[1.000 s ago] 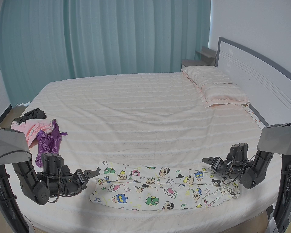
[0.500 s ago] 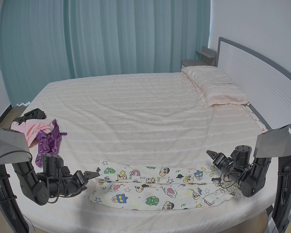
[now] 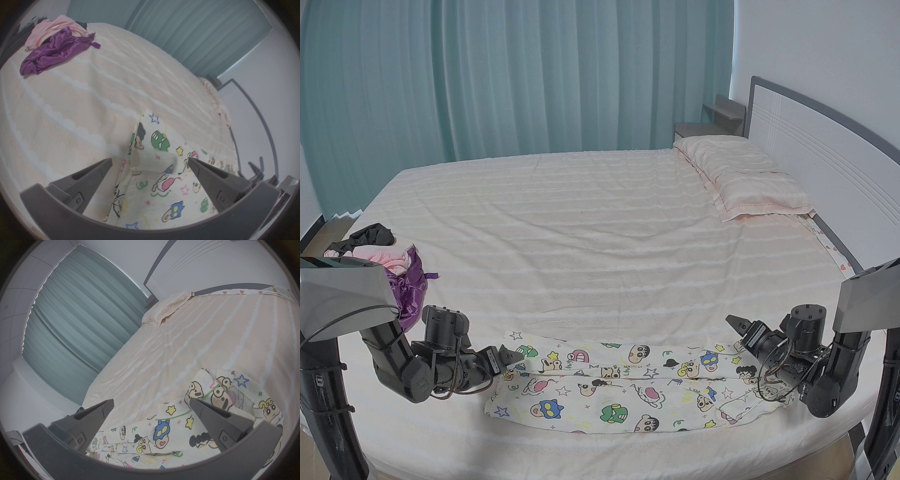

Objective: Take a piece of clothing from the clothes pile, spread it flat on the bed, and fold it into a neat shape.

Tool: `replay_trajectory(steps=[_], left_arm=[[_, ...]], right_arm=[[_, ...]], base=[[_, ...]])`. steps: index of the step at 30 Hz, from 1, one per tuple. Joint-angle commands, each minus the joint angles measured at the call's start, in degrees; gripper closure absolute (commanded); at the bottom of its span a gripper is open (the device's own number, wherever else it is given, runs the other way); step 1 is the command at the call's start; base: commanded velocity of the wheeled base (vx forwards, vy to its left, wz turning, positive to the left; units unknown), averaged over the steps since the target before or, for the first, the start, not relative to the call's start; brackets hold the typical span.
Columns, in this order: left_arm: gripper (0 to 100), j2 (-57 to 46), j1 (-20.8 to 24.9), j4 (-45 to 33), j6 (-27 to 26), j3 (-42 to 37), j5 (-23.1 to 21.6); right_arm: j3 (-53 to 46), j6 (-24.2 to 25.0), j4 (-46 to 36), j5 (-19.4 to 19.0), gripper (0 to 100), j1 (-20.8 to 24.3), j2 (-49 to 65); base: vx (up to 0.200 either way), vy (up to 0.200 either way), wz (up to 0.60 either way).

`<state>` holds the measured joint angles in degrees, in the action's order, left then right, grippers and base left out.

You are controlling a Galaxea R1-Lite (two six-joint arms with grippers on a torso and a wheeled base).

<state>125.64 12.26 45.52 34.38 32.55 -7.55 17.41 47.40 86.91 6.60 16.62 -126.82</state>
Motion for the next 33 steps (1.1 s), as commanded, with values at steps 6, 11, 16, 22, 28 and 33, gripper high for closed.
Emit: replay_trajectory(steps=[6, 11, 16, 22, 28, 33], left_arm=[[0, 2.86, 2.33, -7.73, -3.70, 7.44, 3.06], [0, 3.65, 3.64, -8.61, -3.88, 7.35, 3.15], [0, 4.18, 4.44, -9.22, -9.15, 6.12, 3.68], [0, 4.79, 4.35, -10.98, -11.00, 6.12, 3.94], [0, 4.97, 4.35, -10.98, -11.00, 7.79, 4.56], [0, 0.66, 4.00, -11.33, -10.56, 4.45, 4.03]], right_arm=[[-0.36, -0.02, 0.10, 1.40, 0, 1.14, 0.52], [-0.27, -0.02, 0.10, 1.40, 0, 1.23, 0.52], [-0.27, -0.02, 0.10, 1.40, 0, 1.14, 0.61], [-0.18, -0.02, 0.10, 1.40, 0, 1.23, 0.61], [-0.45, -0.11, 1.69, 1.40, 0, 1.23, 0.43], [-0.45, -0.20, 1.69, 1.40, 0, 1.23, 0.34]], base=[[0.000, 0.000, 0.00], [0.000, 0.000, 0.00], [0.000, 0.000, 0.00], [0.000, 0.000, 0.00], [0.000, 0.000, 0.00], [0.000, 0.000, 0.00]])
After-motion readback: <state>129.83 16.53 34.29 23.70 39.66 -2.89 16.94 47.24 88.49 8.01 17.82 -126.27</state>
